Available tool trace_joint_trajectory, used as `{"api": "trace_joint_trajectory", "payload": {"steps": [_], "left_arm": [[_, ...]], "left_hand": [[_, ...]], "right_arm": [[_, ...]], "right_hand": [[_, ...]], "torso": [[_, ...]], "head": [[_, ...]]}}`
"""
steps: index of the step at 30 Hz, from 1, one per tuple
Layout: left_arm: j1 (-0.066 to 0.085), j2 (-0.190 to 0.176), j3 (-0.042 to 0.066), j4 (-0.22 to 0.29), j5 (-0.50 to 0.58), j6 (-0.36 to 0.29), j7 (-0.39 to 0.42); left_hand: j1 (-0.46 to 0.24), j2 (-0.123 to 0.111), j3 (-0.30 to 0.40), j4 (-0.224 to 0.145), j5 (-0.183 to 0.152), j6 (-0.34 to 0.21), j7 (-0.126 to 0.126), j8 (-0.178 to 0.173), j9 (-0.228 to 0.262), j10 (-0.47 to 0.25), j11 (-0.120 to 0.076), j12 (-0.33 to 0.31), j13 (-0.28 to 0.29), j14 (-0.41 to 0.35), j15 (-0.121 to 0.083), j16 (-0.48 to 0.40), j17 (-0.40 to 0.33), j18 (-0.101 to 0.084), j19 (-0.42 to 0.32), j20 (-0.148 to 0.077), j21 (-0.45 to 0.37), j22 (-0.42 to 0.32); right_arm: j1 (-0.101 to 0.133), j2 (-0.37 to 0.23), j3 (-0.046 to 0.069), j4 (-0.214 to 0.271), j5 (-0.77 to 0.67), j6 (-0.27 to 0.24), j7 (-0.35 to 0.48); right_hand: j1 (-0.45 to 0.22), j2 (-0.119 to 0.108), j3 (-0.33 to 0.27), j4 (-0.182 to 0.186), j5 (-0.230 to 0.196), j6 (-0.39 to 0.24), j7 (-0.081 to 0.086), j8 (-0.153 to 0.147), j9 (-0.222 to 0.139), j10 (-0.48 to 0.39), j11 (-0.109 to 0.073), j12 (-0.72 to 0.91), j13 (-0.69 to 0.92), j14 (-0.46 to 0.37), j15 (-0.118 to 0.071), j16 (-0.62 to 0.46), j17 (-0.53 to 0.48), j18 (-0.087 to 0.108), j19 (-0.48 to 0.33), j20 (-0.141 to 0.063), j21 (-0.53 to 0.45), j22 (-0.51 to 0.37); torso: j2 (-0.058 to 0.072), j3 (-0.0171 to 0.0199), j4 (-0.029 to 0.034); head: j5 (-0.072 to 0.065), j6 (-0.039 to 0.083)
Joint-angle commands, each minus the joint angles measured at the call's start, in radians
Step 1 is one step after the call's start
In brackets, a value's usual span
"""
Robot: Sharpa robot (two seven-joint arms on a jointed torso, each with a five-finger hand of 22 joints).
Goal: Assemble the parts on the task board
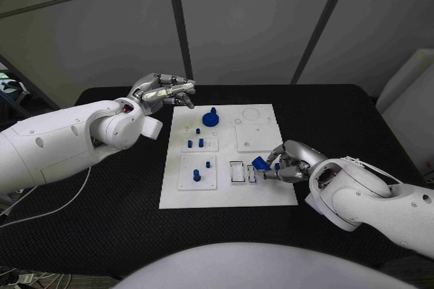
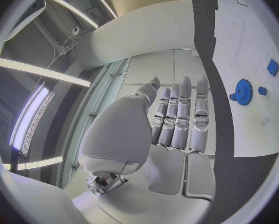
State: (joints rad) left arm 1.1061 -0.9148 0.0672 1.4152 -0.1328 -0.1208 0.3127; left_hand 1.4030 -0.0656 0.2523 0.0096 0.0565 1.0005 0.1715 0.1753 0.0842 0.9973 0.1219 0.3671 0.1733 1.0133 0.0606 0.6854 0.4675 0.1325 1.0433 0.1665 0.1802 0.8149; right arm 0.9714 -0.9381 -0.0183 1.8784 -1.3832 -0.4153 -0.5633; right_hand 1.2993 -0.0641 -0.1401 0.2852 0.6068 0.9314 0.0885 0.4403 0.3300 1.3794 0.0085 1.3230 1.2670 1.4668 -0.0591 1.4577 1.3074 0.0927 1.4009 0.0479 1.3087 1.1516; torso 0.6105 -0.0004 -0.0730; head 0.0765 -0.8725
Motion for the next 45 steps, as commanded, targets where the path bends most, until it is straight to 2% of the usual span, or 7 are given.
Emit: {"api": "trace_joint_trajectory", "payload": {"steps": [1,6,11,22,28,42,45], "left_arm": [[0.001,0.001,0.0,0.001,-0.004,0.005,0.006],[0.001,0.003,0.0,0.0,-0.004,0.005,0.006],[0.001,0.005,0.0,0.0,-0.004,0.006,0.005],[0.002,0.007,0.0,0.0,-0.004,0.006,0.004],[0.002,0.006,0.0,0.001,-0.004,0.005,0.003],[0.002,0.004,0.0,0.002,-0.004,0.006,0.002],[0.002,0.004,0.0,0.002,-0.004,0.006,0.001]], "left_hand": [[0.001,0.002,-0.004,0.0,-0.002,-0.005,0.003,0.003,-0.002,-0.004,-0.002,-0.004,-0.001,0.009,0.0,-0.006,-0.001,0.048,0.005,-0.001,-0.004,-0.001],[0.001,0.002,-0.004,0.0,-0.002,-0.005,0.003,0.003,-0.002,-0.004,-0.002,-0.004,-0.001,0.009,0.0,-0.006,-0.001,0.048,0.005,-0.001,-0.004,-0.001],[0.001,0.002,-0.004,0.0,-0.002,-0.005,0.003,0.003,-0.002,-0.004,-0.002,-0.004,-0.001,0.009,0.0,-0.006,-0.001,0.048,0.005,-0.001,-0.004,-0.001],[0.001,0.002,-0.004,0.0,-0.002,-0.005,0.003,0.003,-0.002,-0.004,-0.002,-0.004,-0.001,0.009,0.0,-0.006,-0.001,0.048,0.005,-0.001,-0.004,-0.001],[0.001,0.004,-0.004,0.001,-0.002,-0.005,0.003,0.004,-0.002,-0.004,-0.002,-0.004,-0.002,0.01,0.0,-0.007,-0.001,0.048,0.006,-0.001,-0.005,-0.002],[0.001,0.004,-0.004,0.001,-0.002,-0.005,0.003,0.004,-0.002,-0.004,-0.002,-0.004,-0.002,0.01,0.0,-0.007,-0.001,0.048,0.006,-0.001,-0.005,-0.002],[0.001,0.004,-0.004,0.001,-0.002,-0.005,0.003,0.004,-0.002,-0.004,-0.002,-0.004,-0.002,0.01,0.0,-0.007,-0.001,0.048,0.006,-0.001,-0.005,-0.002]], "right_arm": [[0.003,0.014,0.001,0.004,0.033,-0.033,0.024],[0.004,0.042,0.001,-0.017,0.035,-0.003,0.024],[0.007,0.078,0.001,-0.05,0.036,0.057,0.007],[0.011,0.131,0.002,-0.098,0.031,0.11,-0.011],[0.012,0.146,0.002,-0.104,0.025,0.116,-0.012],[0.012,0.168,0.002,-0.102,-0.012,0.079,-0.005],[0.012,0.169,0.002,-0.102,-0.019,0.073,-0.005]], "right_hand": [[-0.009,0.006,-0.005,0.005,0.005,0.015,-0.005,0.005,0.0,0.008,-0.003,0.003,0.002,0.07,-0.004,0.005,0.104,-0.01,0.005,-0.003,0.004,0.001],[-0.042,0.016,-0.018,0.006,-0.008,0.025,-0.01,0.011,0.005,0.011,-0.006,0.003,0.005,0.071,-0.007,0.007,0.107,-0.01,0.006,-0.005,0.006,0.004],[-0.103,0.038,-0.041,0.007,-0.067,0.041,-0.018,0.023,0.013,0.013,-0.013,-0.002,0.005,0.07,-0.012,0.006,0.107,-0.01,0.006,-0.009,0.006,0.005],[-0.125,0.047,-0.053,0.007,-0.081,0.054,-0.025,0.036,0.021,0.016,-0.019,-0.003,0.008,0.071,-0.016,0.007,0.11,-0.01,0.007,-0.013,0.007,0.007],[-0.126,0.047,-0.054,0.007,-0.083,0.054,-0.026,0.036,0.021,0.016,-0.019,-0.003,0.008,0.071,-0.017,0.007,0.11,-0.01,0.007,-0.014,0.007,0.007],[-0.136,0.043,-0.062,0.007,-0.09,0.052,-0.026,0.039,0.024,0.014,-0.02,-0.007,0.006,0.071,-0.017,0.005,0.108,-0.01,0.005,-0.015,0.005,0.005],[-0.167,0.041,-0.078,0.007,-0.147,0.05,-0.027,0.043,0.029,0.013,-0.02,-0.01,0.006,0.07,-0.018,0.004,0.108,-0.01,0.004,-0.016,0.004,0.004]], "torso": [[0.001,0.0009,-0.0005],[0.001,-0.0001,0.0004],[0.002,0.0006,0.0011],[0.002,0.0013,-0.0007],[0.001,0.0005,-0.0013],[0.002,0.0006,-0.0013],[0.001,0.0004,-0.0022]], "head": [[0.003,0.0],[0.003,0.0],[0.005,0.0],[0.019,0.0],[0.022,0.0],[0.03,0.0],[0.031,0.0]]}}
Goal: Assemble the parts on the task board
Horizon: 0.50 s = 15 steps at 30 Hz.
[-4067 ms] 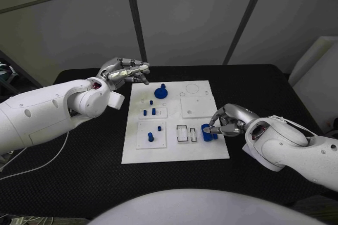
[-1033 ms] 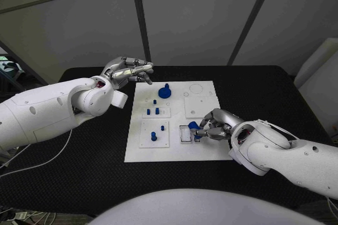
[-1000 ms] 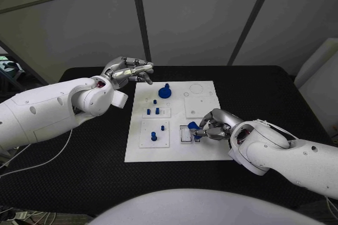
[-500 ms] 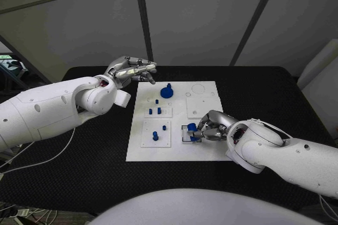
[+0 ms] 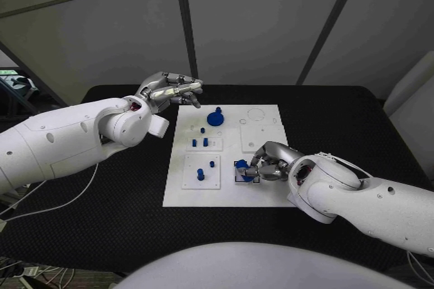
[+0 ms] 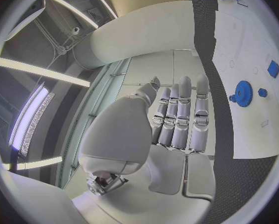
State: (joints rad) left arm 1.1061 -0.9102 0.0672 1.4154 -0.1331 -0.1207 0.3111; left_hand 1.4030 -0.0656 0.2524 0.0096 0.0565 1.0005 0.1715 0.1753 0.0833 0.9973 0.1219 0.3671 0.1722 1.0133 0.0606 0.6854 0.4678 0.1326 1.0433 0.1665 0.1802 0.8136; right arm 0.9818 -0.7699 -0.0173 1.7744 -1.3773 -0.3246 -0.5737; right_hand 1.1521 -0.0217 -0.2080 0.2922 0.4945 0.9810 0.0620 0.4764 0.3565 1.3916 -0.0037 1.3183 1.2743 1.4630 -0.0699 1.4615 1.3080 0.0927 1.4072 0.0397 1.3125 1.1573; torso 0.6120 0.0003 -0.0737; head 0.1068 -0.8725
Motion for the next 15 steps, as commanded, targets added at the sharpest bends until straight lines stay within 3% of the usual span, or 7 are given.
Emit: {"api": "trace_joint_trajectory", "payload": {"steps": [1,5,7,12,15], "left_arm": [[0.002,-0.001,0.001,0.002,-0.004,0.006,0.003],[0.002,-0.001,0.001,0.002,-0.004,0.006,0.002],[0.002,-0.001,0.001,0.002,-0.004,0.007,0.002],[0.002,-0.001,0.001,0.002,-0.004,0.007,0.001],[0.002,-0.001,0.001,0.003,-0.004,0.007,0.001]], "left_hand": [[0.001,0.004,-0.004,0.001,-0.002,-0.005,0.003,0.004,-0.001,-0.004,-0.002,-0.004,-0.001,0.01,0.0,-0.007,-0.002,0.048,0.006,-0.001,-0.005,-0.001],[0.001,0.004,-0.004,0.001,-0.002,-0.005,0.003,0.004,-0.001,-0.004,-0.002,-0.004,-0.001,0.01,0.0,-0.007,-0.002,0.048,0.006,-0.001,-0.005,-0.001],[0.001,0.004,-0.004,0.001,-0.002,-0.005,0.003,0.004,-0.001,-0.004,-0.002,-0.004,-0.001,0.01,0.0,-0.007,-0.002,0.048,0.006,-0.001,-0.005,-0.001],[0.001,0.004,-0.004,0.001,-0.002,-0.005,0.003,0.004,-0.001,-0.004,-0.002,-0.004,-0.001,0.01,0.0,-0.007,-0.002,0.048,0.006,-0.001,-0.005,-0.001],[0.001,0.004,-0.004,0.001,-0.002,-0.005,0.003,0.004,-0.001,-0.004,-0.002,-0.004,-0.001,0.01,0.0,-0.007,-0.002,0.048,0.006,-0.001,-0.005,-0.001]], "right_arm": [[0.002,0.001,0.001,0.001,-0.029,-0.019,0.005],[0.002,0.001,0.001,-0.002,-0.038,-0.019,0.004],[0.002,0.002,0.001,-0.003,-0.04,-0.017,0.005],[0.002,0.006,0.001,-0.007,-0.045,-0.018,0.009],[0.002,0.007,0.001,-0.008,-0.052,-0.018,0.009]], "right_hand": [[-0.029,-0.001,-0.014,0.001,-0.047,-0.001,0.0,0.009,0.004,0.001,-0.008,-0.006,-0.001,0.074,-0.007,0.0,0.107,-0.01,-0.002,-0.008,0.0,-0.002],[-0.078,-0.008,-0.024,0.002,-0.127,-0.008,0.001,0.014,0.011,-0.002,-0.007,-0.012,-0.003,0.073,-0.007,-0.004,0.104,-0.009,-0.004,-0.008,-0.003,-0.005],[-0.114,-0.034,-0.018,0.004,-0.186,-0.013,0.001,0.017,0.015,-0.004,-0.005,-0.017,-0.004,0.073,-0.006,-0.006,0.102,-0.009,-0.005,-0.007,-0.005,-0.007],[-0.21,-0.127,0.018,0.007,-0.308,-0.028,0.006,0.018,0.02,-0.012,-0.003,-0.029,-0.01,0.071,-0.003,-0.012,0.096,-0.007,-0.009,-0.005,-0.012,-0.014],[-0.233,-0.144,0.022,0.007,-0.34,-0.034,0.007,0.019,0.022,-0.018,-0.001,-0.038,-0.017,0.07,-0.002,-0.017,0.091,-0.006,-0.012,-0.004,-0.016,-0.02]], "torso": [[0.0,-0.0007,-0.0014],[-0.001,-0.0008,-0.0002],[0.0,-0.0007,0.0003],[-0.001,-0.0001,0.0007],[0.0,-0.0001,0.0001]], "head": [[0.001,0.0],[0.0,0.0],[0.002,0.0],[0.004,0.0],[0.005,0.0]]}}
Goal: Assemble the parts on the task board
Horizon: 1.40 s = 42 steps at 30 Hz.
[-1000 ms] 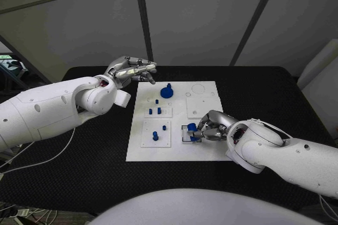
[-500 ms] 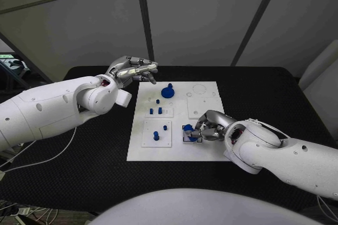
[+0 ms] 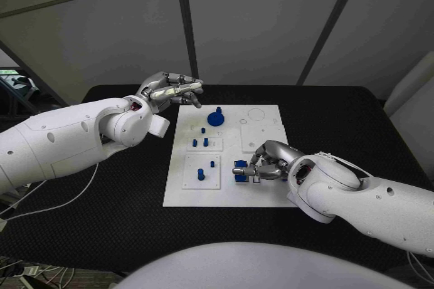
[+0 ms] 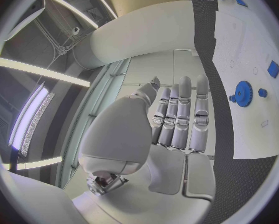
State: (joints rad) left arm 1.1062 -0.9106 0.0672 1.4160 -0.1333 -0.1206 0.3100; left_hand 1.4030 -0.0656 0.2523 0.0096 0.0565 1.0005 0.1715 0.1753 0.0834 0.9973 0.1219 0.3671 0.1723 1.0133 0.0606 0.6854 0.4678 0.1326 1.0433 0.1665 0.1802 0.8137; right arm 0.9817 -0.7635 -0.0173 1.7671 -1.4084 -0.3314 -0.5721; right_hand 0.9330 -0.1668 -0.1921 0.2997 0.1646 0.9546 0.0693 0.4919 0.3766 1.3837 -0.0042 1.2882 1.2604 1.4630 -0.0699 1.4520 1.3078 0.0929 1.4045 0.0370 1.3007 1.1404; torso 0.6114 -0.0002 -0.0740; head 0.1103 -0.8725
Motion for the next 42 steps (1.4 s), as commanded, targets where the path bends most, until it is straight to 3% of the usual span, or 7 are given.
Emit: {"api": "trace_joint_trajectory", "payload": {"steps": [1,4,7,9,13,22,42], "left_arm": [[0.002,-0.001,0.0,0.002,-0.003,0.006,0.002],[0.002,-0.001,0.0,0.002,-0.003,0.006,0.002],[0.002,-0.001,0.0,0.002,-0.003,0.006,0.002],[0.002,-0.001,0.0,0.002,-0.003,0.006,0.002],[0.002,-0.002,0.0,0.002,-0.003,0.006,0.002],[0.002,-0.001,0.0,0.0,-0.003,0.007,0.002],[0.001,0.0,0.0,-0.001,-0.003,0.008,0.0]], "left_hand": [[0.001,0.004,-0.004,0.001,-0.002,-0.005,0.003,0.004,-0.001,-0.004,-0.002,-0.004,-0.001,0.01,0.0,-0.007,-0.002,0.048,0.006,-0.001,-0.005,-0.001],[0.001,0.004,-0.004,0.001,-0.002,-0.005,0.003,0.004,-0.001,-0.004,-0.002,-0.004,-0.001,0.01,0.0,-0.007,-0.002,0.048,0.006,-0.001,-0.005,-0.001],[0.001,0.004,-0.004,0.001,-0.002,-0.005,0.003,0.004,-0.001,-0.004,-0.002,-0.004,-0.001,0.01,0.0,-0.007,-0.002,0.048,0.006,-0.001,-0.005,-0.001],[0.001,0.004,-0.004,0.001,-0.002,-0.005,0.003,0.004,-0.001,-0.004,-0.002,-0.004,-0.001,0.01,0.0,-0.007,-0.002,0.048,0.006,-0.001,-0.005,-0.001],[0.001,0.004,-0.004,0.001,-0.002,-0.005,0.003,0.004,-0.001,-0.004,-0.002,-0.004,-0.001,0.01,0.0,-0.007,-0.002,0.048,0.006,-0.001,-0.005,-0.001],[0.002,0.005,-0.004,0.001,-0.002,-0.005,0.003,0.004,-0.001,-0.005,-0.002,-0.004,-0.002,0.01,0.0,-0.007,-0.002,0.048,0.007,-0.001,-0.006,-0.002],[0.002,0.006,-0.004,0.001,-0.002,-0.005,0.004,0.005,-0.002,-0.005,-0.002,-0.004,-0.002,0.01,0.0,-0.008,-0.002,0.048,0.007,-0.001,-0.006,-0.003]], "right_arm": [[0.002,0.001,0.001,-0.001,-0.022,-0.012,0.007],[0.002,0.0,0.001,0.002,-0.028,-0.011,0.008],[0.002,-0.005,0.001,0.007,-0.039,-0.015,0.011],[0.001,-0.011,0.001,0.011,-0.053,-0.02,0.013],[0.001,-0.026,0.0,0.023,-0.076,-0.029,0.03],[0.001,-0.048,0.0,0.043,-0.096,-0.018,0.078],[0.001,-0.032,-0.001,0.03,-0.123,0.034,0.084]], "right_hand": [[-0.015,0.003,0.008,0.0,-0.011,-0.007,0.0,0.003,0.002,-0.011,0.0,-0.009,-0.004,0.07,-0.002,-0.008,0.091,-0.006,-0.009,-0.001,-0.005,-0.004],[-0.008,0.031,0.029,-0.002,0.013,-0.008,0.0,0.008,0.006,-0.011,0.0,-0.01,-0.003,0.07,-0.001,-0.009,0.091,-0.006,-0.009,0.0,-0.006,-0.003],[0.025,0.068,0.052,-0.005,0.078,-0.006,-0.002,0.015,0.011,-0.009,-0.002,-0.009,0.001,0.071,-0.002,-0.009,0.092,-0.006,-0.008,0.0,-0.005,-0.001],[0.041,0.082,0.056,-0.006,0.12,-0.005,-0.003,0.02,0.014,-0.006,-0.003,-0.008,0.004,0.071,-0.003,-0.009,0.093,-0.007,-0.007,-0.001,-0.005,0.0],[0.064,0.092,0.056,-0.009,0.16,-0.002,-0.006,0.027,0.018,-0.004,-0.005,-0.007,0.006,0.072,-0.005,-0.008,0.095,-0.007,-0.006,-0.002,-0.003,0.003],[0.215,0.109,0.065,-0.035,0.165,0.008,-0.016,0.06,0.036,0.004,-0.015,-0.004,0.017,0.073,-0.013,-0.006,0.1,-0.008,-0.002,-0.01,0.0,0.01],[0.245,0.109,0.055,-0.039,0.159,0.013,-0.02,0.074,0.044,0.006,-0.018,-0.004,0.018,0.073,-0.015,-0.006,0.102,-0.009,-0.001,-0.012,0.0,0.011]], "torso": [[0.0,0.0002,-0.0001],[0.0,0.0,-0.001],[0.0,0.0002,-0.0014],[0.0,0.0004,-0.0014],[0.0,0.001,-0.0013],[-0.001,0.0003,-0.0007],[0.0,0.0005,0.0008]], "head": [[0.002,0.0],[0.002,0.0],[0.002,0.0],[0.001,0.0],[0.001,0.0],[-0.004,0.0],[0.0,0.0]]}}
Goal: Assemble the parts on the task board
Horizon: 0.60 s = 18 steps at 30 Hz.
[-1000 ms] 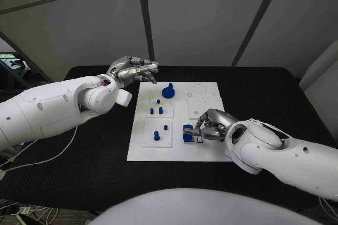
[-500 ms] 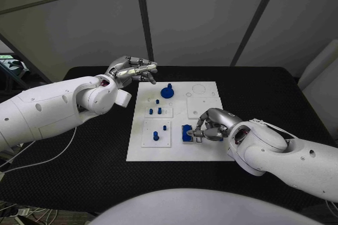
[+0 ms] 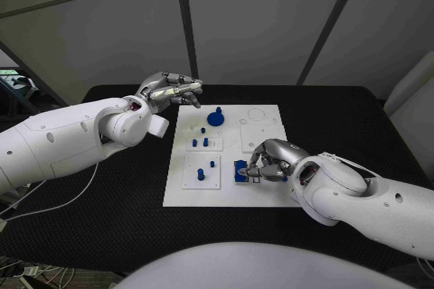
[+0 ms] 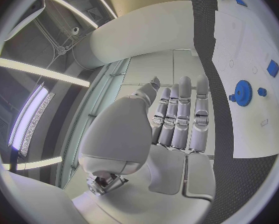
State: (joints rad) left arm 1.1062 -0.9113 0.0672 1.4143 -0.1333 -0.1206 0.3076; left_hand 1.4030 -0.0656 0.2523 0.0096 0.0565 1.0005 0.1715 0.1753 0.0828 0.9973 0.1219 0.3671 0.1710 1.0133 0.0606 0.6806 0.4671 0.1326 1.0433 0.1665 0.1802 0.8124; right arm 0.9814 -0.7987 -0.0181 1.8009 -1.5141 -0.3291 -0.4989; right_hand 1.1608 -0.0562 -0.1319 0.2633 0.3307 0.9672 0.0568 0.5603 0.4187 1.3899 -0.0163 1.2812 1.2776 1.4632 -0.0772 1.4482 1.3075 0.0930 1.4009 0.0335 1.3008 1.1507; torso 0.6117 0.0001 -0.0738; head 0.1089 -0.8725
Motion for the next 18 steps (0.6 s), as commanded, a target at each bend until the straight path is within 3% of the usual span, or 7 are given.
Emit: {"api": "trace_joint_trajectory", "payload": {"steps": [1,13,18], "left_arm": [[0.001,0.0,0.0,0.001,-0.003,0.008,0.003],[0.001,0.002,0.0,-0.001,-0.003,0.009,0.003],[0.001,0.004,0.0,-0.002,-0.003,0.009,0.003]], "left_hand": [[0.002,0.006,-0.004,0.001,-0.002,-0.005,0.004,0.005,-0.001,-0.005,-0.002,-0.004,-0.001,0.01,0.0,-0.003,-0.001,0.048,0.007,-0.001,-0.006,-0.001],[0.002,0.006,-0.004,0.001,-0.002,-0.005,0.004,0.005,-0.001,-0.005,-0.002,-0.004,-0.001,0.01,0.0,-0.003,-0.001,0.048,0.007,-0.001,-0.006,-0.001],[0.002,0.006,-0.004,0.001,-0.002,-0.005,0.004,0.005,-0.001,-0.005,-0.002,-0.004,-0.001,0.01,0.0,-0.003,-0.001,0.048,0.007,-0.001,-0.006,-0.001]], "right_arm": [[0.001,0.005,0.0,-0.005,-0.019,0.037,0.01],[0.001,0.008,0.0,-0.013,-0.041,0.047,0.002],[0.001,0.003,0.0,-0.024,-0.054,0.036,-0.008]], "right_hand": [[0.024,-0.002,-0.006,-0.005,-0.008,0.0,-0.008,0.008,0.003,-0.001,-0.006,0.002,0.001,0.073,-0.008,-0.002,0.102,-0.009,0.002,-0.009,0.0,0.001],[0.068,0.002,-0.011,-0.021,-0.014,-0.001,-0.01,0.02,0.01,0.001,-0.008,0.001,0.003,0.073,-0.01,-0.003,0.102,-0.009,0.003,-0.01,-0.001,0.002],[0.071,0.016,-0.013,-0.016,-0.013,0.001,-0.011,0.026,0.012,0.003,-0.009,0.003,0.006,0.074,-0.011,-0.002,0.105,-0.01,0.005,-0.011,0.002,0.006]], "torso": [[0.0,0.0004,0.0008],[0.0,0.0004,-0.0005],[-0.001,0.0005,-0.0007]], "head": [[0.002,0.0],[0.002,0.0],[0.0,0.0]]}}
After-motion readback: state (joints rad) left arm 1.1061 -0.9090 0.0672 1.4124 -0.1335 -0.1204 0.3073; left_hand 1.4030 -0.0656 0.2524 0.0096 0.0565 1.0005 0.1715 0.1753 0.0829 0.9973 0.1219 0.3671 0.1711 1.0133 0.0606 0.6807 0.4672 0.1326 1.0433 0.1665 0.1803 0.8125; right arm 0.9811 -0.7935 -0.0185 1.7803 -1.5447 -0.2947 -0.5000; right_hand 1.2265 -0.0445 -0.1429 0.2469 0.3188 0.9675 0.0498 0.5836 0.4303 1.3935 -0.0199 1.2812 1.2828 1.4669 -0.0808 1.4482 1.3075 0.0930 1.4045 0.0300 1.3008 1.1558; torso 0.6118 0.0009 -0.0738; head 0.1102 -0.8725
